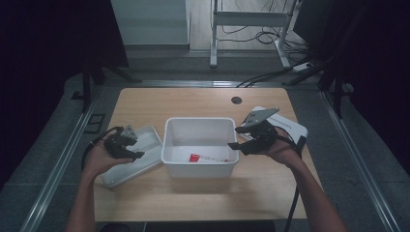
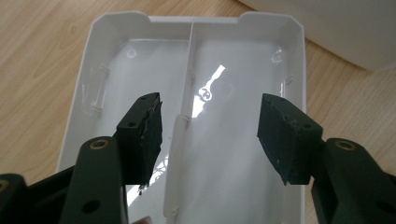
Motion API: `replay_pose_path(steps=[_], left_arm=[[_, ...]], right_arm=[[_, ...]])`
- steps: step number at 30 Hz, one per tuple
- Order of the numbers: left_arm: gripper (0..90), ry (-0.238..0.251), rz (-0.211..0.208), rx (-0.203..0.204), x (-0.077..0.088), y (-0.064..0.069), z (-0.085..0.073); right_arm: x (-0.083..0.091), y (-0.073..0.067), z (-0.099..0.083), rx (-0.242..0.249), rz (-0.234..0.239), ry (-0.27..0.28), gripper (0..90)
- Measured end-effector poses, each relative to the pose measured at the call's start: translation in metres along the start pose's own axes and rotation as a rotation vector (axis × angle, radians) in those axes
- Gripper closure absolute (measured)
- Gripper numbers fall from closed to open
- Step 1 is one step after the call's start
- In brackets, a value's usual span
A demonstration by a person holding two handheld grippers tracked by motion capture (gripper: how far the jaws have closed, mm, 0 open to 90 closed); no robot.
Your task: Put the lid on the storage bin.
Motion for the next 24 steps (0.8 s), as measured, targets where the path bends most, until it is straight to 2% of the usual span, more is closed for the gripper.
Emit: replay_pose_path(steps=[7,12,20,24], left_arm=[[41.7,-0.041,-0.008,-0.032,0.006,-0.003,0.007],[42.9,-0.091,-0.02,-0.052,0.008,-0.006,0.007],[47.8,-0.162,-0.053,-0.048,-0.004,-0.014,0.001],[53.5,-0.19,-0.082,-0.026,-0.013,-0.018,-0.005]], right_arm=[[0.005,0.001,-0.011,-0.008,-0.008,-0.01,37.2],[0.006,0.002,-0.015,-0.011,-0.013,-0.018,37.6],[0.004,0.003,-0.017,-0.014,-0.013,-0.032,37.7],[0.002,0.002,-0.017,-0.013,-0.01,-0.039,37.9]])
Point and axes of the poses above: each handheld gripper's, and its own axes: x roughly backward along the jaws, z roughly out of its top, y roughly to its right, the point moved 6 cm from there along -x, roughly forward along the jaws, and after that the axes turned 7 degrees about -y, right-handed, at the moved point
